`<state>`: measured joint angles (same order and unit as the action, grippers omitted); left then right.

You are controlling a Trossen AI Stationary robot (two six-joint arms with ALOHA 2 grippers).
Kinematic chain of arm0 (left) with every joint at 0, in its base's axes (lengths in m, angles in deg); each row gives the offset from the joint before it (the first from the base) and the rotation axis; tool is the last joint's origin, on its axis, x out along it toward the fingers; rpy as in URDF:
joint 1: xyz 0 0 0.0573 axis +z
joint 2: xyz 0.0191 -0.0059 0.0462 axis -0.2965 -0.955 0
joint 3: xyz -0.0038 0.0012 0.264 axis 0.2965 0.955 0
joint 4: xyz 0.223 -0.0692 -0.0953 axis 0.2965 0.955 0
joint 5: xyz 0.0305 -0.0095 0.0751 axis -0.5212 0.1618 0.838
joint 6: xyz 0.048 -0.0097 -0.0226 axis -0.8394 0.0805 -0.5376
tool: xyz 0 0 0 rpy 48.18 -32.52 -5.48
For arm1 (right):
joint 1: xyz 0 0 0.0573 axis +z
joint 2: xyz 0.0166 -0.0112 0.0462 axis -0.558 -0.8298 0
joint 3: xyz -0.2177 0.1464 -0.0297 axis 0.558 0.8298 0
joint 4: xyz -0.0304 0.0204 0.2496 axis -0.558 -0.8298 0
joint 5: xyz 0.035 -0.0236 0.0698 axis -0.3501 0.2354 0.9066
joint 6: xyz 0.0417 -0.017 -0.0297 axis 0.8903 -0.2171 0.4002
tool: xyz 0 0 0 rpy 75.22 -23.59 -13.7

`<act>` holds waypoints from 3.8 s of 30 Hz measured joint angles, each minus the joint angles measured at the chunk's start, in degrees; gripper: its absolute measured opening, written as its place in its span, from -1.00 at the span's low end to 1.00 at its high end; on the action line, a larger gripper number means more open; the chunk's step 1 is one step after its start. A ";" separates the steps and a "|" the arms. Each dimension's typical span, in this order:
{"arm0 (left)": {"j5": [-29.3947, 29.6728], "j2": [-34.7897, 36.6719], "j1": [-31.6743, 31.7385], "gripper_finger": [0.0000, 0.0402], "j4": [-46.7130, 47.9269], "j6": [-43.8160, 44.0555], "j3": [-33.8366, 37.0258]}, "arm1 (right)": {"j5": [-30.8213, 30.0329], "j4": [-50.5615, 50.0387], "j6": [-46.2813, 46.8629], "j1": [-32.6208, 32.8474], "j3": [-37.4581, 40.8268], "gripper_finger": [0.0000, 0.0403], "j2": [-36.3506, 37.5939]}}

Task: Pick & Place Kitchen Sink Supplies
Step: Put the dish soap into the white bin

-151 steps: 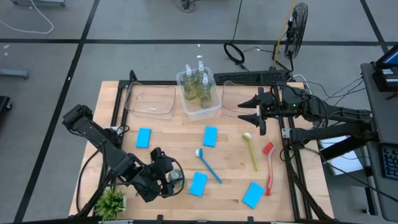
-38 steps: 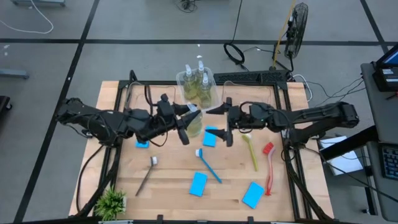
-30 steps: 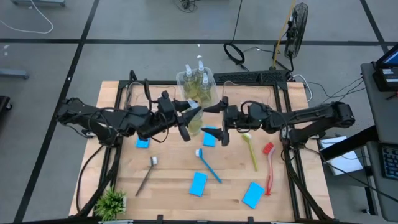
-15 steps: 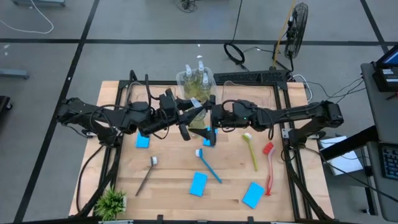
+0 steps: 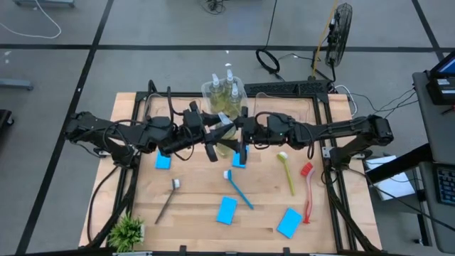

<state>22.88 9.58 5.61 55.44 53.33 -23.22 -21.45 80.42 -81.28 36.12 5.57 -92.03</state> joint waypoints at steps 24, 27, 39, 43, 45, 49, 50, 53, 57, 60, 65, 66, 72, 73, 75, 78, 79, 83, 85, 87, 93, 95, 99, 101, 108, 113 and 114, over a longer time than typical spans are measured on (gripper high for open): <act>25.22 11.41 -6.79 0.27 21.35 -6.99 -0.20 | -4.82 0.21 1.06 -4.53 0.20 -0.11 -0.09; 26.94 12.26 -7.81 0.33 25.38 -5.12 -0.20 | -5.47 3.92 -0.53 -6.03 0.20 -0.11 -0.09; 21.37 12.11 -9.94 0.34 41.41 -1.14 -0.07 | -7.53 12.89 -4.22 -11.05 0.15 -0.09 -3.67; 20.20 12.57 -9.60 0.35 47.45 4.76 -0.04 | -7.26 14.13 -5.17 -12.46 0.11 -0.08 -6.30; 19.91 12.86 -8.86 0.37 50.45 7.65 -0.02 | -7.25 15.35 -5.73 -13.15 0.11 -0.09 -7.84; 19.34 13.34 -8.63 0.39 54.60 11.49 0.02 | -7.30 17.47 -6.50 -14.24 0.08 -0.08 -10.70; 19.33 13.35 -8.63 0.39 55.11 11.89 0.02 | -7.27 17.83 -6.56 -14.49 0.07 -0.08 -11.34; 18.47 13.27 -8.63 0.38 56.32 12.40 0.02 | -7.27 18.17 -8.39 -15.12 0.07 -0.07 -13.23; 18.22 13.32 -8.61 0.35 56.97 13.48 0.65 | -7.20 18.60 -10.30 -15.85 0.07 -0.07 -14.64; 18.12 13.71 -8.52 0.33 57.09 14.32 1.98 | -7.26 19.13 -12.07 -16.07 0.02 -0.06 -15.52; 18.25 15.14 -8.52 0.29 56.33 16.79 4.96 | -7.20 20.33 -12.52 -16.47 0.02 -0.06 -17.51; 18.25 15.40 -8.52 0.28 55.90 17.14 5.74 | -7.11 20.52 -12.36 -16.61 0.02 -0.06 -17.87; 18.28 16.44 -8.52 0.33 53.87 19.71 9.55 | -5.83 22.29 -12.22 -17.54 0.04 -0.04 -19.82; 18.27 16.44 -8.52 0.34 53.28 19.81 10.15 | -5.92 22.27 -12.26 -17.63 0.04 -0.04 -19.82; 18.21 16.63 -8.52 0.35 52.56 20.15 11.39 | -5.88 23.25 -12.35 -18.01 0.03 -0.04 -20.38; 18.70 16.74 -8.22 0.33 52.17 22.39 12.95 | -5.70 22.63 -11.72 -18.78 -0.06 -0.04 -21.21; 18.70 16.72 -8.09 0.32 52.27 23.00 13.53 | -5.72 22.15 -11.18 -18.98 0.04 -0.04 -21.30; 18.73 16.72 -7.58 0.28 52.24 24.42 15.05 | -6.01 25.01 -11.63 -19.12 -0.02 -0.04 -23.66; 18.73 16.71 -7.25 0.26 52.29 25.10 15.71 | -5.71 24.31 -12.27 -19.38 -0.02 -0.04 -23.91; 18.74 16.68 -6.84 0.24 52.31 25.81 16.21 | -5.64 24.09 -11.51 -19.44 -0.02 -0.04 -23.81; 18.70 16.70 -6.29 0.26 51.76 26.90 17.36 | -5.92 24.06 -13.79 -19.47 -0.02 0.03 -24.09; 18.72 16.70 -6.06 0.29 50.75 26.54 17.63 | -5.89 23.87 -13.82 -19.47 -0.02 0.07 -24.09; 18.43 16.70 -5.55 0.33 49.37 24.27 17.68 | -5.89 23.30 -14.78 -19.47 -0.02 0.16 -24.09; 18.24 16.70 -5.17 0.34 49.37 24.22 17.68 | -5.90 23.18 -15.41 -19.45 -0.02 0.21 -24.09; 18.22 16.70 -4.87 0.27 49.34 24.03 17.68 | -6.01 23.07 -17.12 -19.38 0.04 0.33 -24.09; 18.24 16.70 -4.87 0.24 49.32 24.01 17.68 | -6.17 23.02 -18.47 -19.37 0.07 0.39 -24.09; 18.24 16.70 -4.87 0.24 49.32 24.01 17.68 | -6.27 23.05 -18.47 -19.37 0.07 0.40 -24.09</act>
<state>41.12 26.28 0.73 104.76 77.34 -5.53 -27.72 103.47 -99.75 16.75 5.63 -116.11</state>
